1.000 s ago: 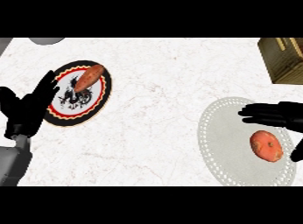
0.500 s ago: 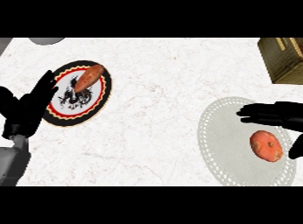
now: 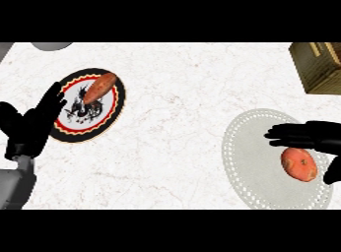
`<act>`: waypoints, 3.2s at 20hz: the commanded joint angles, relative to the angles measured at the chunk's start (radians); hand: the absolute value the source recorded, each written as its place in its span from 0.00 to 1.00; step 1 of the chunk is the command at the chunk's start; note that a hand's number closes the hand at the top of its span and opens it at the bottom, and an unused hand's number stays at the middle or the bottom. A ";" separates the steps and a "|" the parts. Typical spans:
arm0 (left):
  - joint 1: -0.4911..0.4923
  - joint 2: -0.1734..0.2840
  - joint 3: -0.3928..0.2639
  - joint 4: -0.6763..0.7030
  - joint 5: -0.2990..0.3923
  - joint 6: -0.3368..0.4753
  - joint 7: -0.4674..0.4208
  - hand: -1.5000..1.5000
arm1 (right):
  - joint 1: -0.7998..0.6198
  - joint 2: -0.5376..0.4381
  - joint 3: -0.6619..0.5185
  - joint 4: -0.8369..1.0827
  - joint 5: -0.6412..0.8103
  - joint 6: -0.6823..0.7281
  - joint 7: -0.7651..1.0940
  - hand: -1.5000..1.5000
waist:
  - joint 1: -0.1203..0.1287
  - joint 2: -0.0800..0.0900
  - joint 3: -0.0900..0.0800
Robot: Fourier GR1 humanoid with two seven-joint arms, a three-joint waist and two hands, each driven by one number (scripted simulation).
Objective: Pick the squash from the placemat and place it in the basket
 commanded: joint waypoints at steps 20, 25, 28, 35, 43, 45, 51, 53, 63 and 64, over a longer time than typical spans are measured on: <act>0.030 -0.055 0.001 -0.026 -0.075 0.018 0.014 0.50 | 0.065 0.079 0.031 0.034 0.196 -0.204 -0.177 1.00 | -0.018 -0.006 0.000; 0.017 0.008 0.097 0.014 -0.006 -0.017 0.042 0.50 | 0.155 0.054 -0.138 -0.038 0.015 -0.076 0.311 1.00 | -0.092 -0.026 -0.007; 0.059 0.027 0.113 0.030 -0.009 -0.032 0.010 0.50 | 0.222 0.072 -0.167 -0.149 -0.032 -0.079 0.489 1.00 | -0.119 -0.038 -0.011; 0.052 0.002 0.102 -0.008 -0.023 -0.004 0.021 0.50 | 0.416 0.055 -0.241 -0.559 -0.246 -0.007 0.737 1.00 | -0.105 -0.028 -0.006; 0.088 -0.005 0.107 -0.024 -0.017 -0.010 0.015 0.50 | 0.553 0.028 -0.471 -1.010 -0.564 -0.077 0.846 1.00 | -0.110 -0.029 -0.006; 0.093 -0.021 0.088 -0.026 -0.036 -0.003 -0.001 0.50 | 0.560 -0.011 -0.569 -1.097 -0.646 -0.093 0.940 1.00 | -0.105 -0.025 -0.006; 0.068 -0.015 0.088 -0.043 -0.036 -0.014 0.023 0.50 | 0.607 -0.137 -0.858 -1.326 -0.841 -0.140 1.232 1.00 | -0.081 -0.018 -0.004; 0.049 -0.018 0.084 -0.017 -0.042 -0.022 0.019 0.50 | 0.538 -0.180 -0.933 -1.351 -0.905 -0.169 1.376 1.00 | -0.063 -0.013 -0.005; 0.010 -0.061 0.060 0.005 -0.087 -0.034 -0.006 0.50 | 0.192 -0.335 -1.042 -1.122 -1.015 -0.210 1.639 1.00 | -0.005 -0.002 -0.003; -0.018 -0.047 0.051 -0.040 -0.062 -0.054 0.070 0.50 | 0.152 -0.334 -0.999 -1.011 -0.954 -0.215 1.562 1.00 | 0.015 0.002 -0.003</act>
